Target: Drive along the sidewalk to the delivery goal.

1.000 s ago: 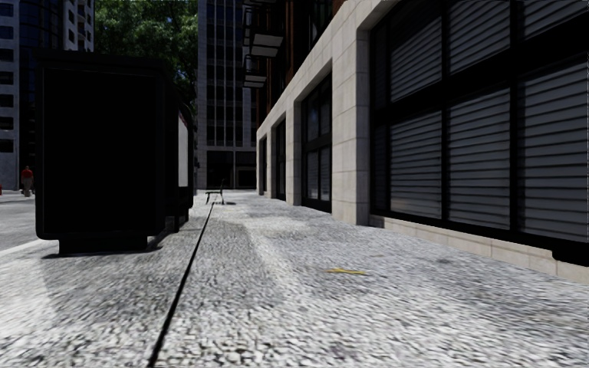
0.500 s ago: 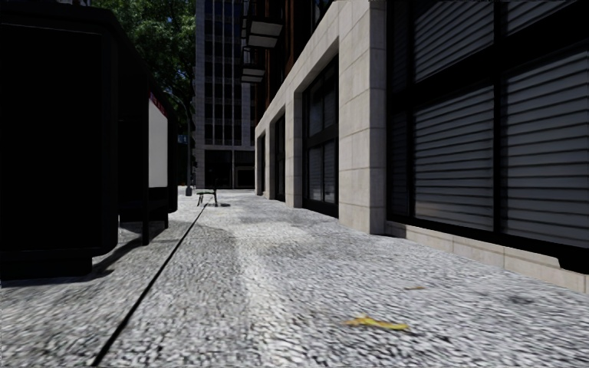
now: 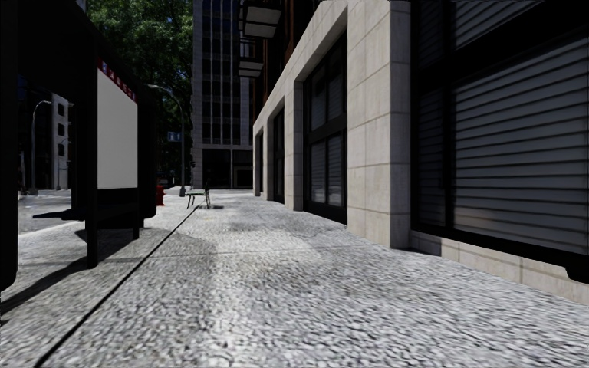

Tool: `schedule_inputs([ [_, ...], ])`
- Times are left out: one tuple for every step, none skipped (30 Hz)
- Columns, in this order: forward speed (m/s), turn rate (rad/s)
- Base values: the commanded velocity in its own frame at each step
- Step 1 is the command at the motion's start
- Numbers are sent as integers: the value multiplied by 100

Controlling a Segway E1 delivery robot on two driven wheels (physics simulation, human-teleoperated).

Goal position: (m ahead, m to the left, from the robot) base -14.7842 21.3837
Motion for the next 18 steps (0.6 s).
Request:
schedule_inputs([
  [200,0],
  [200,0],
  [200,0],
  [200,0],
  [200,0],
  [200,0],
  [200,0],
  [200,0],
  [200,0],
  [200,0],
  [200,0],
  [200,0],
  [200,6],
  [200,6],
  [200,11],
  [200,18],
  [200,24],
  [200,25],
])
